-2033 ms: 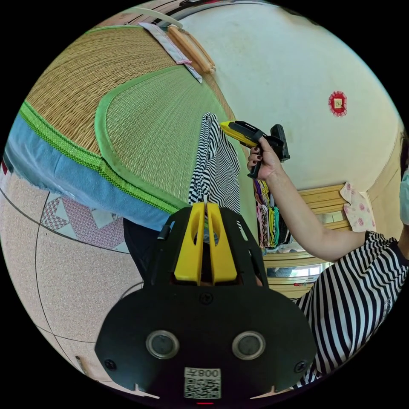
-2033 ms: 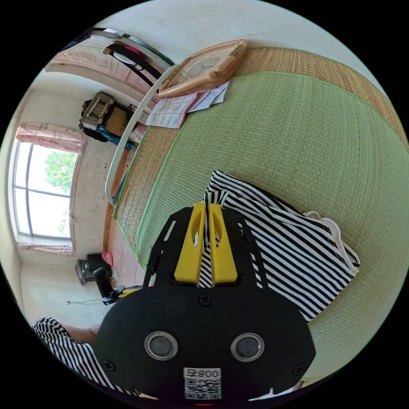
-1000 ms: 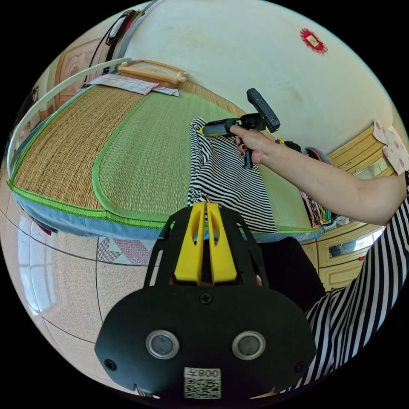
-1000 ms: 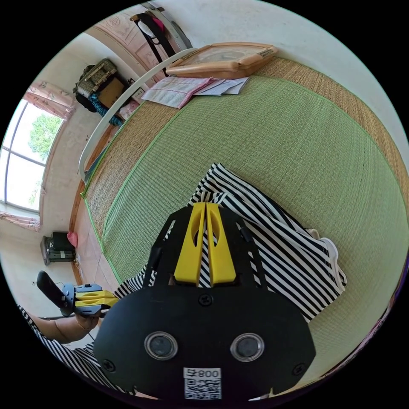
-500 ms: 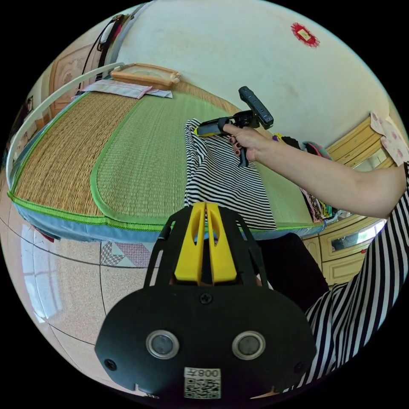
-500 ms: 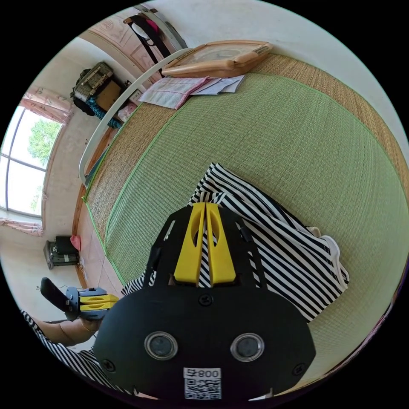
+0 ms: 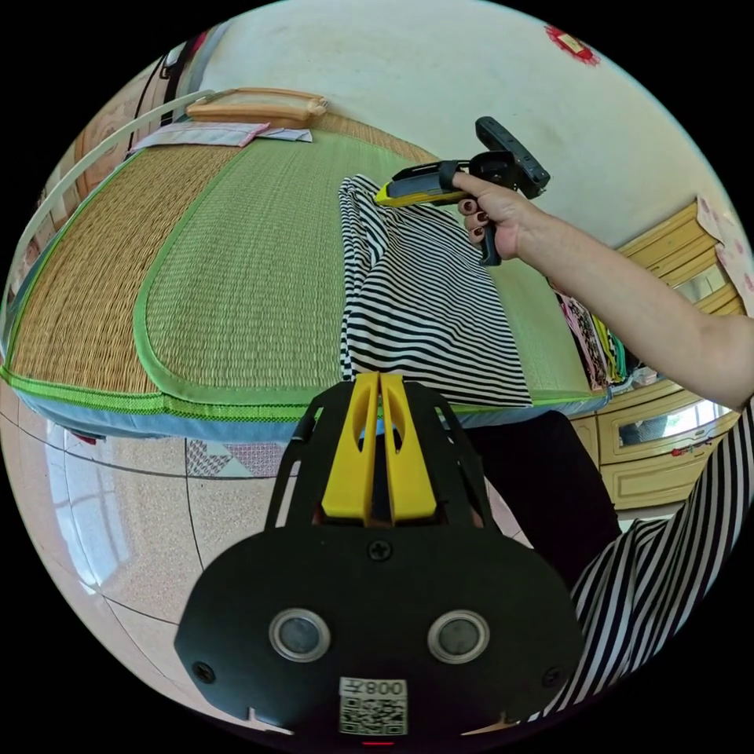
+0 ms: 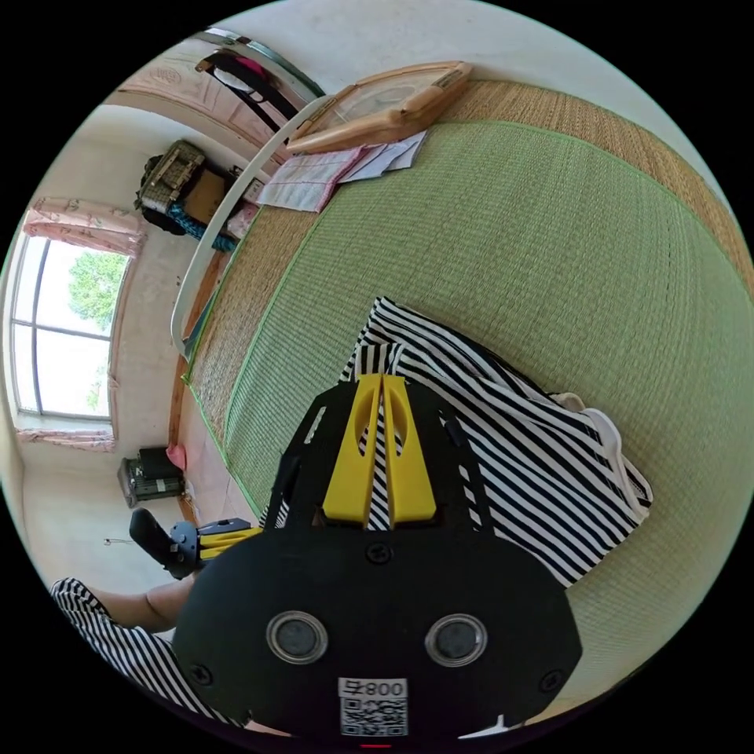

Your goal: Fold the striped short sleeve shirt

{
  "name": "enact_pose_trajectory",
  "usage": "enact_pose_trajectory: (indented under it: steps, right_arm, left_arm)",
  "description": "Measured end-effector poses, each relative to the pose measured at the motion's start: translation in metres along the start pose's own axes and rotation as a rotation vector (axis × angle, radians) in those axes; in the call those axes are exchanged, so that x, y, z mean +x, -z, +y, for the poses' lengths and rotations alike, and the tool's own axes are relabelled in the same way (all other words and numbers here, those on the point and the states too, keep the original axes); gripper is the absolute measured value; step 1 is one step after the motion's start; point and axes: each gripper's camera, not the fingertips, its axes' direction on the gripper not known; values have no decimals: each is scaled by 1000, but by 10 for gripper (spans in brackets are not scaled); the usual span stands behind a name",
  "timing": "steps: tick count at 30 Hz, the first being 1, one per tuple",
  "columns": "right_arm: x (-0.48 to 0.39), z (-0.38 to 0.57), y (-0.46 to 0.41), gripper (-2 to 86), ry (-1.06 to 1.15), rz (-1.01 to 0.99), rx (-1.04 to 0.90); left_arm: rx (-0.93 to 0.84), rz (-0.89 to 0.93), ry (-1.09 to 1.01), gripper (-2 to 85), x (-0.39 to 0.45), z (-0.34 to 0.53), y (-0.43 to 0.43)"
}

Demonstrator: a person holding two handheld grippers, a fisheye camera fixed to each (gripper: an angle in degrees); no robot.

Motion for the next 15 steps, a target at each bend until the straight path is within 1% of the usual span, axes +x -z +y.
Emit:
enact_pose_trajectory:
  steps: [1,4,8,12,15]
  right_arm:
    - [4,-1,-10,1,-12,-2,-24]
    - [12,1,-17,1,-45,-56,-10]
    - [8,7,-16,1,-25,-23,-26]
    - [4,24,-1,0,-16,-37,29]
    - [2,45,-1,0,-33,-48,52]
  left_arm:
    - [-2,7,-5,1,-2,-3,5]
    - [-12,18,-20,1,-5,-11,17]
    - [-34,-1,-37,2,-3,-23,33]
    - [-6,-65,-59,1,11,-34,61]
    - [-47,-66,-61,1,14,-40,66]
